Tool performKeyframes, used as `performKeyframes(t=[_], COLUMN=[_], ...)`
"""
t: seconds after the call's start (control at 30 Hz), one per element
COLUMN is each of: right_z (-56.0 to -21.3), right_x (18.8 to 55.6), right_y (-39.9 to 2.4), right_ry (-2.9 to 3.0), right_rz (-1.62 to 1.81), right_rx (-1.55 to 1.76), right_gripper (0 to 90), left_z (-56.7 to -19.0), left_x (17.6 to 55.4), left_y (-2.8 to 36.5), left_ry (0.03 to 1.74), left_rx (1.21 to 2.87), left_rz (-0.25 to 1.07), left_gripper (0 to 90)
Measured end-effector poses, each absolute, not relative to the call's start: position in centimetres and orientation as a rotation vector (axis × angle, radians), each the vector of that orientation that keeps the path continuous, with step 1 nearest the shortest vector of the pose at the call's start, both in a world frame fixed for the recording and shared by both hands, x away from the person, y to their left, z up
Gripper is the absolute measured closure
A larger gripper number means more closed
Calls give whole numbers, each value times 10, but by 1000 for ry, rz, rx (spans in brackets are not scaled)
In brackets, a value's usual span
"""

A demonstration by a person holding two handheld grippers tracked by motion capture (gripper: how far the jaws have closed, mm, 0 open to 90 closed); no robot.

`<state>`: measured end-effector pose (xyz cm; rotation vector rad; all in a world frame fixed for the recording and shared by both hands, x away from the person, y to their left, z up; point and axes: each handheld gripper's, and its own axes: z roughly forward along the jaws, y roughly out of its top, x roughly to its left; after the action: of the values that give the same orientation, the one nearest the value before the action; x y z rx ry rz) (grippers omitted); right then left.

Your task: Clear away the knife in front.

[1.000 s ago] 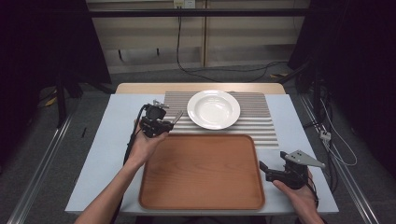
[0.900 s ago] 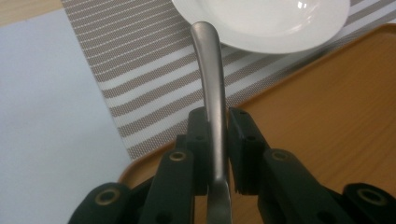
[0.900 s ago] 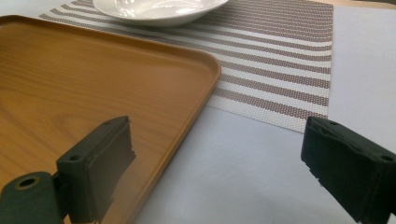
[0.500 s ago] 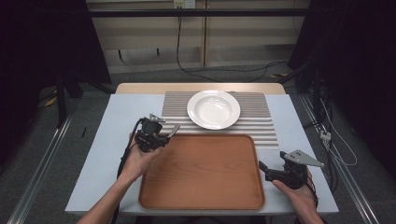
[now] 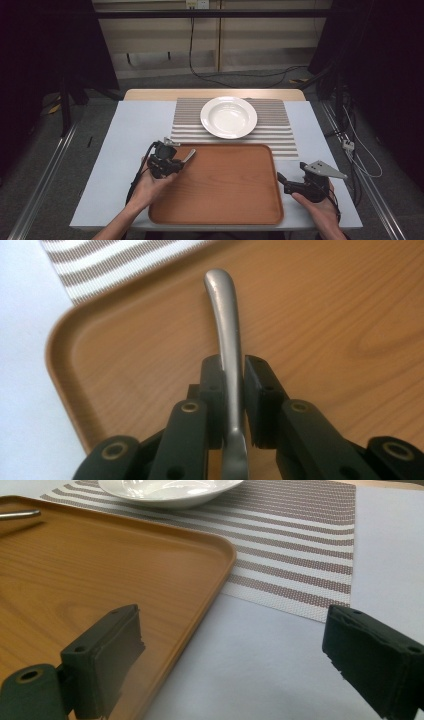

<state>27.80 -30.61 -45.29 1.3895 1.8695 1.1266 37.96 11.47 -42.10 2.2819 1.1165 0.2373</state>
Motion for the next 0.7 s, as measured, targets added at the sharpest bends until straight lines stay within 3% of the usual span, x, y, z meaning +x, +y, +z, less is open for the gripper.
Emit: performKeyframes(t=[0.7], right_z=[-452], right_x=[277], right_y=[-304], right_ry=[1882], right_rz=[1117], right_rx=[1367], right_gripper=[87], left_z=[-437], left_x=[375], left_y=[107], left_ry=[1147], left_rx=[2309], left_rz=[226], left_gripper=[793])
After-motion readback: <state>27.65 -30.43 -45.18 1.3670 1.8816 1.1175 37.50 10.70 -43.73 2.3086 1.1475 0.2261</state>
